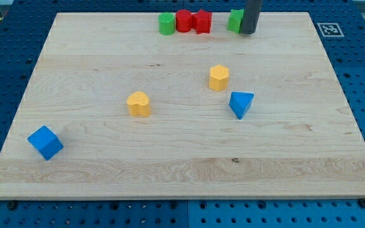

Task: Move the green star to red star

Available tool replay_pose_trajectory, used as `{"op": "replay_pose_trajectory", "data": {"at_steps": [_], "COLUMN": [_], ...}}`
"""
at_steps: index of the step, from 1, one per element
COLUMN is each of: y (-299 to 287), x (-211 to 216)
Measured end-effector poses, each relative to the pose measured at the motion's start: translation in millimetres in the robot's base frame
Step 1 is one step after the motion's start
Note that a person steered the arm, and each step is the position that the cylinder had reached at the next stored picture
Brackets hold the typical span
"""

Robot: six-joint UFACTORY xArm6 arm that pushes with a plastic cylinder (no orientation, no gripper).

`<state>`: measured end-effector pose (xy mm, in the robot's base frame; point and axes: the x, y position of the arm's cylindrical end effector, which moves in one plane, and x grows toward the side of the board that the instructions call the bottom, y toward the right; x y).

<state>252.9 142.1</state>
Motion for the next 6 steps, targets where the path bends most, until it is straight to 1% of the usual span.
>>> {"op": "replay_pose_trajectory", "data": {"at_steps": [1,2,3,4,5,6], "y": [3,32,51,36,13,-3], "x": [0,-1,-29,-50,-42,-26]}}
